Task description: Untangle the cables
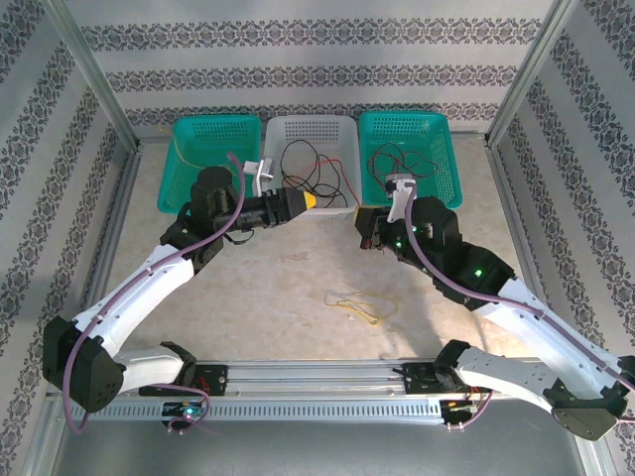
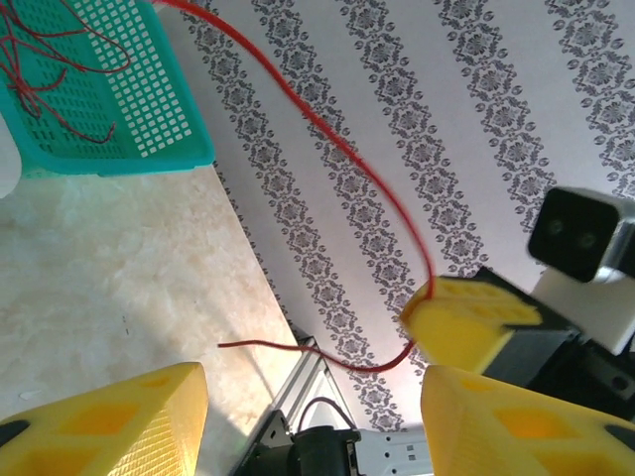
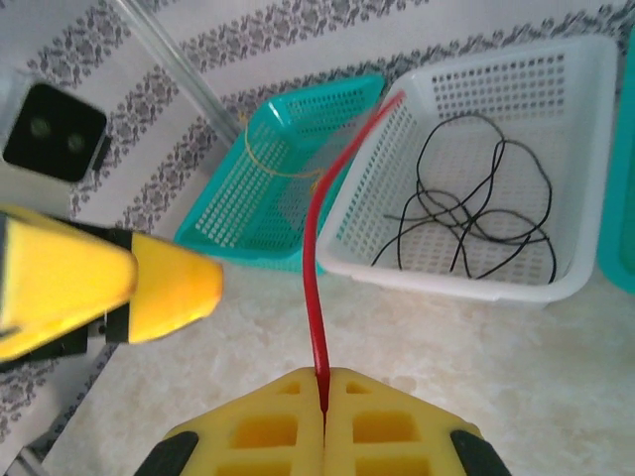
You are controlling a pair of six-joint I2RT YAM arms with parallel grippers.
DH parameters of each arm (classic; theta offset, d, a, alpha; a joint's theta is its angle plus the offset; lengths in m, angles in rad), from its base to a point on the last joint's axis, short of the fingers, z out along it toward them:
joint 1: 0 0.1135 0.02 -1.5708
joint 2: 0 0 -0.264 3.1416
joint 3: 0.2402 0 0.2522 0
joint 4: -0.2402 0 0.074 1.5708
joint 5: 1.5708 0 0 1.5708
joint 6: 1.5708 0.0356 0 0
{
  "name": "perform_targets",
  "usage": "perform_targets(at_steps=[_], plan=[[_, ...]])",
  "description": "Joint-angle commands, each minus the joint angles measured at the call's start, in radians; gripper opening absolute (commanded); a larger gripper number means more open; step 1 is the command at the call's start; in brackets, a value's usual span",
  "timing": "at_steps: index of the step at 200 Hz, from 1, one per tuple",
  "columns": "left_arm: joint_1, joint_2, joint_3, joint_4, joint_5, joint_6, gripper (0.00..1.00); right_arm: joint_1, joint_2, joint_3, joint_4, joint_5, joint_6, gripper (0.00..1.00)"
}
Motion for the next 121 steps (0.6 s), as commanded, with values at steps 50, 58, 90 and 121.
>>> perform_targets(at_steps=[50, 58, 90, 121], plan=[[0.007, -0.057, -0.001, -0.077, -0.023, 0.07, 0.61, -0.201, 0.11, 0.275, -0.137, -0.004, -0.127, 0.0], [0.006, -0.068, -0.003, -0.09, -0.028, 0.078, 0.61, -0.231, 0.136, 0.311, -0.159, -0.008, -0.142, 0.0], [0.006, -0.099, -0.004, -0.146, -0.04, 0.119, 0.61, -0.385, 0.251, 0.433, -0.189, -0.066, -0.188, 0.0], [0.006, -0.115, 0.0, -0.19, -0.047, 0.146, 0.61, -0.502, 0.392, 0.549, -0.189, -0.112, -0.227, 0.0]])
